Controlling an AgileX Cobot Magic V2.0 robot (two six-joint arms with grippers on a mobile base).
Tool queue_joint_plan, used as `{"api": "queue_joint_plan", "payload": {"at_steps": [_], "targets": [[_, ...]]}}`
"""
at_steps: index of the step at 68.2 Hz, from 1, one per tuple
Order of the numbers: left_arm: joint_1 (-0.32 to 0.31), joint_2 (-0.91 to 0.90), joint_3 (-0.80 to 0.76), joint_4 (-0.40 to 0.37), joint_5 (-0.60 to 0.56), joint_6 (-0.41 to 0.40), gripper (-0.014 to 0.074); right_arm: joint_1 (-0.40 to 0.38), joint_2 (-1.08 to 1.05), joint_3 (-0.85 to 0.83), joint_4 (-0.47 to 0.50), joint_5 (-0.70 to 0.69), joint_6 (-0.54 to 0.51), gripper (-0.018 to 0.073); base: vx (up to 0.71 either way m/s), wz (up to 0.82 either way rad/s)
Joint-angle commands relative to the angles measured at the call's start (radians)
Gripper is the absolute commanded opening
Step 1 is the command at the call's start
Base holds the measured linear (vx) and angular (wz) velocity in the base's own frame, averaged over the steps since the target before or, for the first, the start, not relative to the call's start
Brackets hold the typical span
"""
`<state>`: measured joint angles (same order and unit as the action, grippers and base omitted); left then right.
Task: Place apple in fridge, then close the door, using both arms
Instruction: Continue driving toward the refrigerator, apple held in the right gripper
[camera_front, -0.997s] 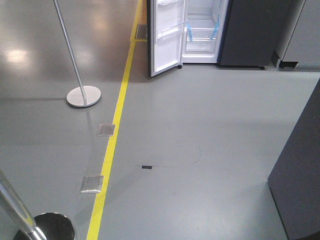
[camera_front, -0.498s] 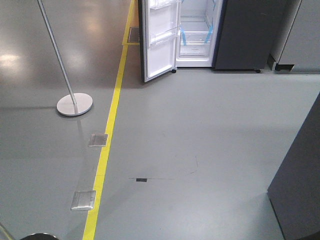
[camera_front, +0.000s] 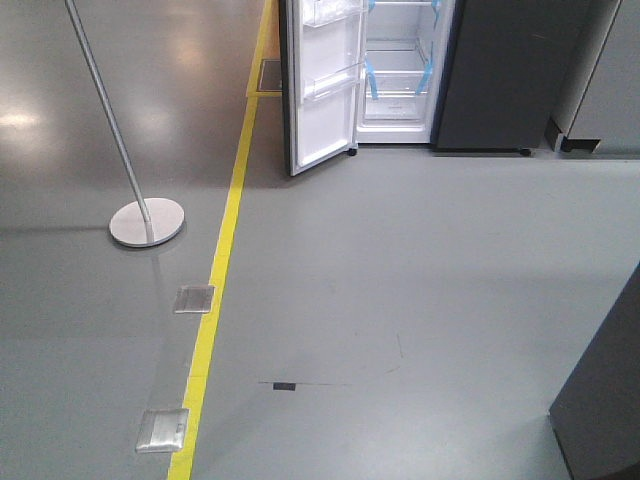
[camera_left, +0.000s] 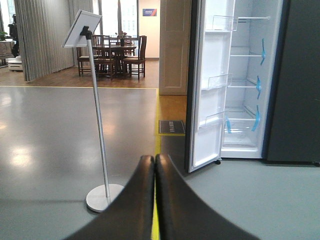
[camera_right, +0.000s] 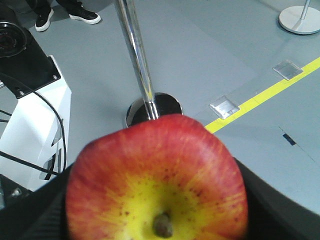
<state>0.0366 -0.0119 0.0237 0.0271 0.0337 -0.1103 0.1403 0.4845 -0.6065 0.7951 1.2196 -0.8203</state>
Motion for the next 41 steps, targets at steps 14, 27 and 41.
{"api": "queue_joint_plan", "payload": {"at_steps": [14, 27, 41], "targets": [[-0.003, -0.014, 0.029, 0.000, -0.077, -0.009, -0.0006, 0.001, 0.008, -0.026, 0.064, -0.033, -0.011, 0.0134, 0.18, 0.01], [-0.003, -0.014, 0.029, 0.000, -0.077, -0.009, -0.0006, 0.001, 0.008, -0.026, 0.064, -0.033, -0.011, 0.0134, 0.18, 0.01], [-0.003, -0.014, 0.029, 0.000, -0.077, -0.009, -0.0006, 0.001, 0.008, -0.026, 0.064, -0.033, -0.011, 0.0134, 0.17, 0.00]]}}
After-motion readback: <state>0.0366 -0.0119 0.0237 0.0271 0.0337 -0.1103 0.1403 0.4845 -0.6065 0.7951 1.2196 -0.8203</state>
